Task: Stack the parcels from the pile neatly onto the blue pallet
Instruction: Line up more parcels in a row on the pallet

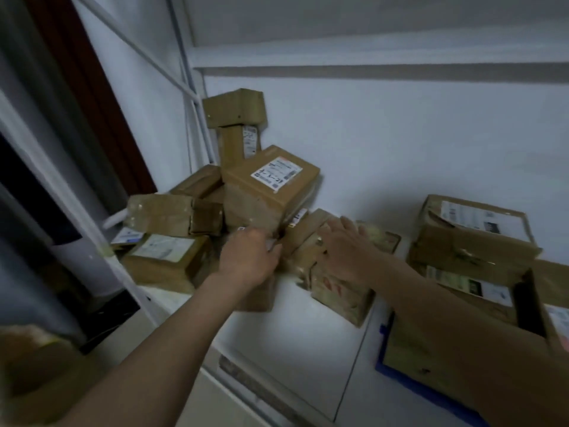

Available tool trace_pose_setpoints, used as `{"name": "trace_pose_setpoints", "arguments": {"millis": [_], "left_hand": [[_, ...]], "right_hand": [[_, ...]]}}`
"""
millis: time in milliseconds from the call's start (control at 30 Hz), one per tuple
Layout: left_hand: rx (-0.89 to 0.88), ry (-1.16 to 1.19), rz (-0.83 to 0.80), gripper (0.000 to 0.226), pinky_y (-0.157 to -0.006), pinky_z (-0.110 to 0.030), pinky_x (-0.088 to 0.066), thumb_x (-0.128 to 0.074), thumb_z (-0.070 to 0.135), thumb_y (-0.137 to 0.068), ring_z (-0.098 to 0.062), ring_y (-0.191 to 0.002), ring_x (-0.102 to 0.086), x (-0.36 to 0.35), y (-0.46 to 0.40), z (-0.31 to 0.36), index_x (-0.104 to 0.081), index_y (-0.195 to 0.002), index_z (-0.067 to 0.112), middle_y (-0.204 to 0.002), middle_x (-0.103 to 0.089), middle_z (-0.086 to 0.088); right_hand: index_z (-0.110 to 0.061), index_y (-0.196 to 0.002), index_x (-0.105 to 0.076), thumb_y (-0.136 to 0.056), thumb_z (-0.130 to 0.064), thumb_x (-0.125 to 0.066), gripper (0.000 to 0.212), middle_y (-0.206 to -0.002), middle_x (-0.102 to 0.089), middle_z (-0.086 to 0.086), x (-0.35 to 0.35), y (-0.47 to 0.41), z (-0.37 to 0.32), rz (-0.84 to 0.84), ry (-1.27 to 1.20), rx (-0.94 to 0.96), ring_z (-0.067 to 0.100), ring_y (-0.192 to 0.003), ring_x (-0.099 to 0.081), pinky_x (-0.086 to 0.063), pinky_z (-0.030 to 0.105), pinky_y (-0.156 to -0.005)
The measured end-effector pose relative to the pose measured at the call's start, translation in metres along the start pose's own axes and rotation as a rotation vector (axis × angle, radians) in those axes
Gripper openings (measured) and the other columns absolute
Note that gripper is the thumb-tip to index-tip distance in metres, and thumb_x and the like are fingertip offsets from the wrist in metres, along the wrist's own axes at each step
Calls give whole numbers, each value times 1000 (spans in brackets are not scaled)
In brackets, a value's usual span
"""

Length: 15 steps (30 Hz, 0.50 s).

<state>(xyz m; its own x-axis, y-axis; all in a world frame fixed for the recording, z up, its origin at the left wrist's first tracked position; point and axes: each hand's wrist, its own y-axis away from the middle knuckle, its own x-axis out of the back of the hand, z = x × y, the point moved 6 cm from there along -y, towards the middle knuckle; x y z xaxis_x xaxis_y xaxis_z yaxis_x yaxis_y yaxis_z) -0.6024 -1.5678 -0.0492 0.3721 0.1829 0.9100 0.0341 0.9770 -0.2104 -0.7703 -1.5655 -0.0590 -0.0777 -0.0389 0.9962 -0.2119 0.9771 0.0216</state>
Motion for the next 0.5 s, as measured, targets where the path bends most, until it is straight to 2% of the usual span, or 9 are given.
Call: {"name": "trace_pose_setpoints", "arguments": {"millis": [100, 167, 233, 333, 500], "left_hand": [[36, 11, 11, 40, -90, -33, -46, -56, 46, -89, -26, -114, -57, 12, 2, -33, -64, -120, 21, -126, -60, -6], [38, -3, 4, 41, -88, -32, -47, -56, 44, -90, -23, -114, -57, 20, 0, -56, -62, -124, 22, -128, -59, -3], [28, -5, -3, 37, -84, -32, -48, -56, 43, -90, -21, -109, -58, 32, -4, -79, -63, -121, 25, -125, -60, -1], [11, -2, -9, 27, -80, -31, -48, -54, 44, -91, -19, -101, -58, 52, -11, -119, -66, -109, 27, -118, -62, 3], [-14, 83, -20, 27, -83, -30, -49, -56, 42, -90, -21, -106, -61, 78, -25, -183, -66, -113, 33, -118, -65, 3]], "right_hand": [[-18, -141, -34, -92, -33, -45, 53, -152, -21, 12, -3, -13, -32, -39, -59, -5, 33, -140, -14, -17, 53, -113], [-18, -135, -42, -92, -33, -44, 46, -146, -30, 11, -5, -25, -56, -55, -58, 25, 33, -137, -20, -21, 54, -110], [-18, -132, -43, -92, -37, -46, 45, -143, -34, 9, -6, -36, -82, -48, -70, 58, 31, -136, -23, -22, 54, -111], [-18, -136, -36, -90, -40, -53, 54, -145, -32, 7, -5, -53, -124, -11, -156, 62, 29, -137, -23, -21, 52, -111], [-16, -134, -41, -92, -42, -47, 49, -144, -35, 7, -15, -81, -187, -19, -169, 27, 28, -135, -26, -25, 48, -108]]}}
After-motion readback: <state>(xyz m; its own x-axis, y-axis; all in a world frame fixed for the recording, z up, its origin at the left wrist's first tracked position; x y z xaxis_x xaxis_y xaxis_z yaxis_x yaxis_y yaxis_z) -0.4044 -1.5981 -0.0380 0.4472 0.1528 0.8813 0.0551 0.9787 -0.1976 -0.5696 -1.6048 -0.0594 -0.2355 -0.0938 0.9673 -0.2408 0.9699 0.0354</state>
